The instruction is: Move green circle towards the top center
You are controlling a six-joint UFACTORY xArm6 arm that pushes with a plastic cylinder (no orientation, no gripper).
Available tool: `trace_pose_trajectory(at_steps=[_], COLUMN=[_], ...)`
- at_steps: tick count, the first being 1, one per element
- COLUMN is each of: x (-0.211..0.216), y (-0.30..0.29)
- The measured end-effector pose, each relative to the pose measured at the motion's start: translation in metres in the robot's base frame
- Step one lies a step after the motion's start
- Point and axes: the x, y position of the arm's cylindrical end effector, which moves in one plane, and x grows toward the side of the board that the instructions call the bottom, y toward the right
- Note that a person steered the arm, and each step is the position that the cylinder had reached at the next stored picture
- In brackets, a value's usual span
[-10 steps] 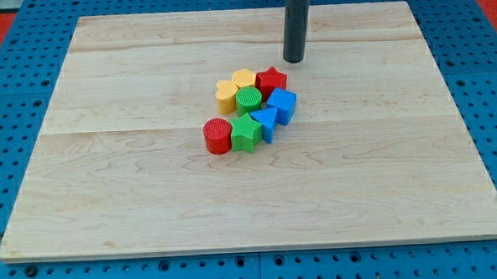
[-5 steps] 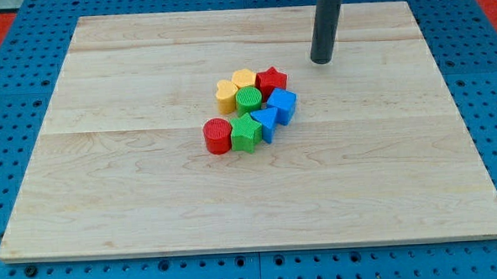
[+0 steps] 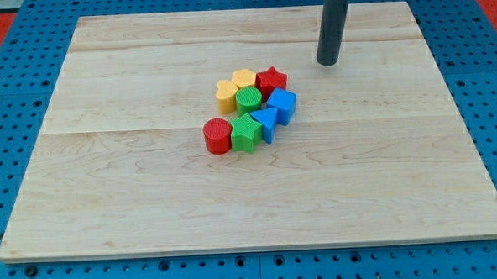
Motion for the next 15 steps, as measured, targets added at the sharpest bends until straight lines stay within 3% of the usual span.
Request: trace_pose_trajectory(at_steps=[3, 4, 5, 6, 8, 10, 14, 15], x=[0.13, 0.131, 0.128, 0.096, 0.065, 0.068, -0.026, -0.026], y=[0.002, -0.058, -0.118, -0.145, -0.11, -0.085, -0.078, -0.099])
